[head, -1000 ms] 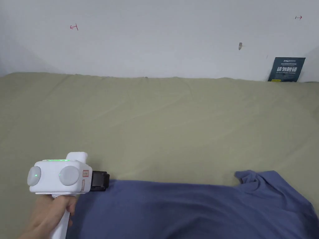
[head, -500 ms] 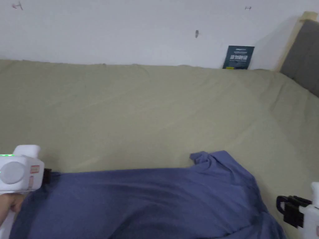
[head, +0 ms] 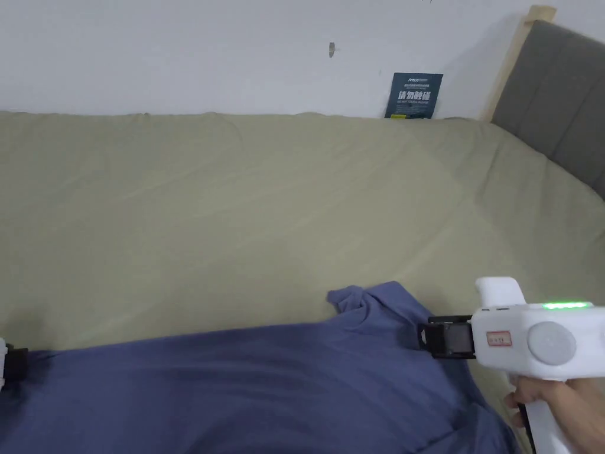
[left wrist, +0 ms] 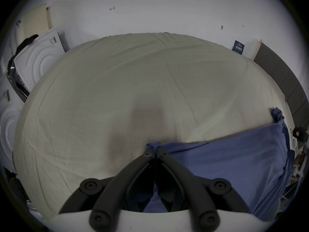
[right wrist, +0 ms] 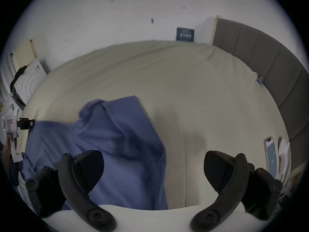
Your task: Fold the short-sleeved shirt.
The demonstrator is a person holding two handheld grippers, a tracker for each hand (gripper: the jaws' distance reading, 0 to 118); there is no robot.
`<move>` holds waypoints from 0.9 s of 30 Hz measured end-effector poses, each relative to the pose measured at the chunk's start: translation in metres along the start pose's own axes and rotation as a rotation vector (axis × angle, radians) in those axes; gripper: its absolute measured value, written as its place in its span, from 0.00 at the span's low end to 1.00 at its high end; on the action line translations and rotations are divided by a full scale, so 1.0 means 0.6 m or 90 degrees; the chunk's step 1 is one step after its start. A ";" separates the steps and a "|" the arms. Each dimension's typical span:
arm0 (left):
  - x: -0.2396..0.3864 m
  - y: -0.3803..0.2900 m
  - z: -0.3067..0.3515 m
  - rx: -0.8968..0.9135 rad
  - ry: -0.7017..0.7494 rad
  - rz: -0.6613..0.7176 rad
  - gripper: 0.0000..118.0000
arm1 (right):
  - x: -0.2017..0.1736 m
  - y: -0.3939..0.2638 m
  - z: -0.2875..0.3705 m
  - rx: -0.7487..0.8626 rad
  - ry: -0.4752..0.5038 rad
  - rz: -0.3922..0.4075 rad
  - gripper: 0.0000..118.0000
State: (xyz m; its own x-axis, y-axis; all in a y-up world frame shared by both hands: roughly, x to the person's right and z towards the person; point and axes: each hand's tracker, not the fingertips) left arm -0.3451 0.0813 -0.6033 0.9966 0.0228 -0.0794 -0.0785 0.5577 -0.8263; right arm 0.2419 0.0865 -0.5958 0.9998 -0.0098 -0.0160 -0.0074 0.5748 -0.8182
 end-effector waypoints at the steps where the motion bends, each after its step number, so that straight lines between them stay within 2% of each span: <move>1: -0.006 0.004 -0.009 -0.005 -0.004 0.003 0.00 | 0.005 0.009 -0.017 -0.021 0.000 0.007 1.00; 6: -0.014 0.011 -0.021 -0.012 -0.006 -0.002 0.00 | 0.026 0.031 -0.063 -0.069 0.012 -0.004 0.99; 7: -0.015 0.013 -0.022 -0.014 -0.007 -0.005 0.00 | 0.027 0.031 -0.062 -0.073 0.017 0.004 0.91; 8: -0.015 0.015 -0.022 -0.016 -0.007 -0.008 0.00 | 0.022 0.027 -0.058 -0.071 0.006 0.016 0.72; 9: -0.016 0.015 -0.025 -0.017 -0.007 -0.009 0.00 | 0.020 0.027 -0.059 -0.074 -0.008 0.031 0.42; 10: -0.016 0.016 -0.026 -0.019 -0.007 -0.010 0.00 | 0.020 0.028 -0.055 -0.065 -0.002 0.037 0.32; 12: -0.017 0.019 -0.025 -0.021 -0.006 -0.011 0.00 | 0.017 0.023 -0.036 -0.053 0.009 0.034 0.02; 17: -0.028 0.020 0.001 -0.006 -0.015 0.004 0.00 | 0.025 0.026 0.008 -0.022 0.025 0.017 0.01; 19: -0.034 0.018 0.021 -0.001 -0.024 0.013 0.00 | 0.033 0.025 0.034 -0.011 0.048 -0.004 0.01; 27: -0.044 -0.005 0.133 0.050 -0.045 -0.012 0.00 | 0.047 -0.008 0.151 0.042 0.077 -0.022 0.01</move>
State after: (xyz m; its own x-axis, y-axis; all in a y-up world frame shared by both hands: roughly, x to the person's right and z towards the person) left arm -0.3692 0.1451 -0.5544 0.9973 0.0694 -0.0225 -0.0609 0.6220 -0.7806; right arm 0.2715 0.1572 -0.5401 0.9902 -0.1262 -0.0605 0.0320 0.6246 -0.7803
